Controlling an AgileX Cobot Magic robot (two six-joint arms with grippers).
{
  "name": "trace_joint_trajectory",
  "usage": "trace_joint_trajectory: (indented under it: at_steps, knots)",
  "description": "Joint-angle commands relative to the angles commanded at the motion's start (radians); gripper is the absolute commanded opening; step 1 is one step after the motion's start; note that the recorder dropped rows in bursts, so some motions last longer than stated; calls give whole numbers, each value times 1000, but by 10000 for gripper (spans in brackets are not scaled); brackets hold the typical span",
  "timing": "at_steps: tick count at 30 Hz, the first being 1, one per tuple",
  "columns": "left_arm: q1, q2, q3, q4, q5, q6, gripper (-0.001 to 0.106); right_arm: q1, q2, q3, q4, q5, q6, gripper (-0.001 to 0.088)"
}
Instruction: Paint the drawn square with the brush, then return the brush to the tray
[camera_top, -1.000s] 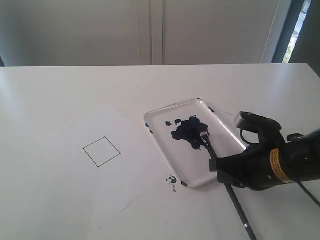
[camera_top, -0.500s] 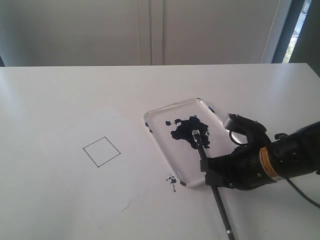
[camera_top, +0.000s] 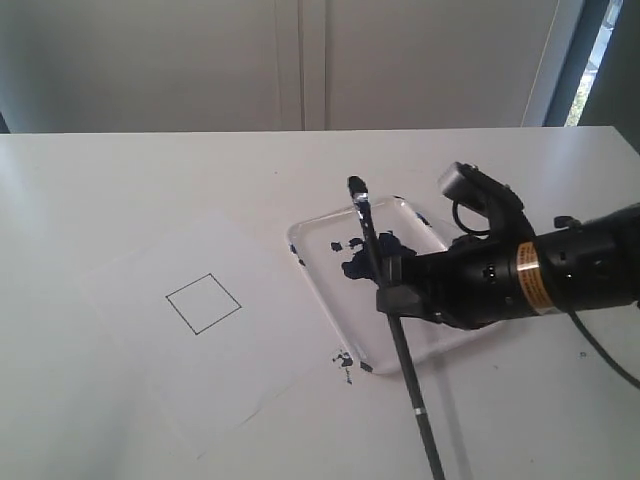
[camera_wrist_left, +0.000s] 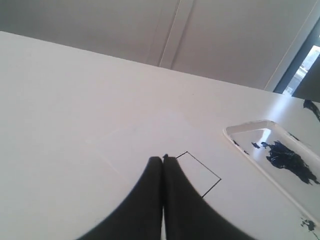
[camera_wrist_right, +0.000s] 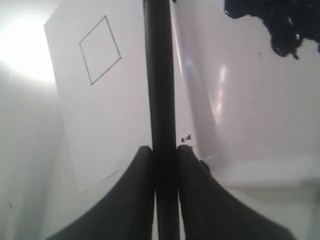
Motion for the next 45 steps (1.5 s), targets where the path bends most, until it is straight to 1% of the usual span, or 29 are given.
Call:
trace_joint_trajectory:
  at_steps: [1, 4, 7, 9, 11, 15, 17, 20, 23, 26, 31, 33, 36, 40, 45]
  knots:
    - [0, 16, 0, -44, -2, 49, 0, 33, 2, -17, 0, 24, 2, 0]
    - [0, 66, 0, -152, -14, 165, 0, 101, 2, -60, -7, 93, 30, 0]
    - [0, 137, -11, -203, -14, 224, 0, 144, 6, -101, -17, 120, 51, 0]
    - [0, 189, -36, -213, -12, 249, 0, 166, 11, -135, -62, 120, 97, 0]
    - [0, 247, -60, -238, -18, 284, 0, 186, 21, -161, -77, 120, 112, 0]
    - [0, 376, -98, -375, -51, 442, 0, 224, 55, -197, -77, 118, 112, 0]
    - [0, 453, -113, -458, -91, 532, 0, 243, 81, -215, -77, 120, 112, 0]
    - [0, 574, -141, -551, -137, 629, 0, 268, 129, -242, -91, 118, 112, 0]
    - [0, 690, -168, -632, -160, 693, 0, 286, 168, -260, -91, 92, 112, 0]
    - [0, 804, -200, -652, -200, 713, 0, 302, 192, -266, -91, 85, 112, 0]
    - [0, 963, -258, -655, -224, 713, 0, 312, 201, -266, -91, 63, 112, 0]
    - [0, 1002, -271, -656, -233, 713, 0, 312, 201, -266, -90, 40, 112, 0]
    - [0, 1064, -291, -661, -249, 713, 0, 312, 201, -266, -91, 39, 112, 0]
    - [0, 1098, -294, -634, -366, 768, 0, 302, 191, -264, -91, 115, 112, 0]
    - [0, 1098, -294, -623, -366, 771, 0, 239, 156, -222, -91, 170, 112, 0]
